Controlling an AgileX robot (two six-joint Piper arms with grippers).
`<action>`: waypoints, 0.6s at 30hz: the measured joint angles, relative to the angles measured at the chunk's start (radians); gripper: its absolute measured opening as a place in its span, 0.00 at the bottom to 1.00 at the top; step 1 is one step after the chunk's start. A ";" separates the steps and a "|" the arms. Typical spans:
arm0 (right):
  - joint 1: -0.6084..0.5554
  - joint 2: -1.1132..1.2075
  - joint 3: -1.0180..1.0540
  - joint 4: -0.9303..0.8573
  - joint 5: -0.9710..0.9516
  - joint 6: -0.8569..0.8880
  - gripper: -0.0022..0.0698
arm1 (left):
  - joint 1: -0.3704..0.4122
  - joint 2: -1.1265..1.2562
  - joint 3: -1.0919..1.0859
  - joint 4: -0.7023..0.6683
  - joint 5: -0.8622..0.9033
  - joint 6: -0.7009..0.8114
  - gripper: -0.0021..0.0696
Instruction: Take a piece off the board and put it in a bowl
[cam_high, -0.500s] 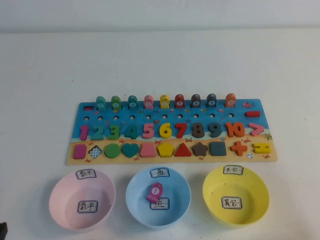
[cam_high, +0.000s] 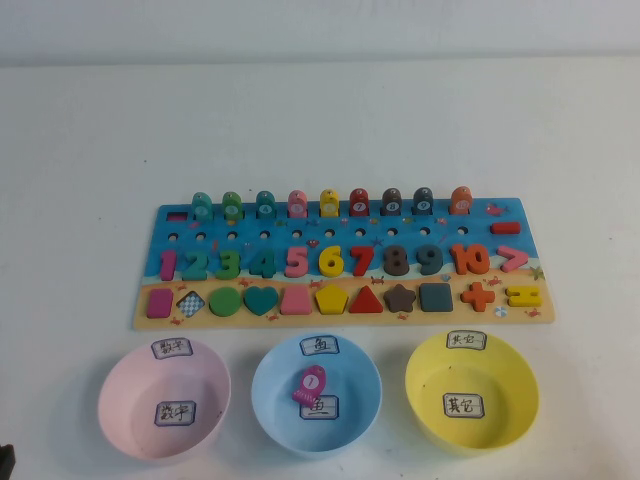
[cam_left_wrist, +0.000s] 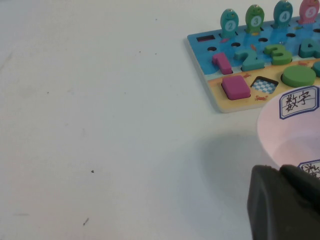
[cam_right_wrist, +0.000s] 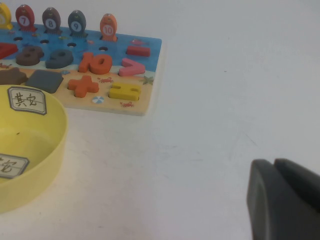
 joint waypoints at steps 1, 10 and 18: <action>0.000 0.000 0.000 0.000 0.000 0.000 0.01 | 0.000 0.000 0.000 0.000 0.000 0.000 0.02; 0.000 0.000 0.000 0.013 0.000 0.000 0.01 | 0.000 0.000 0.000 0.000 0.000 0.000 0.02; 0.000 0.000 0.000 0.031 -0.022 0.000 0.01 | 0.000 0.000 0.000 0.000 0.000 0.000 0.02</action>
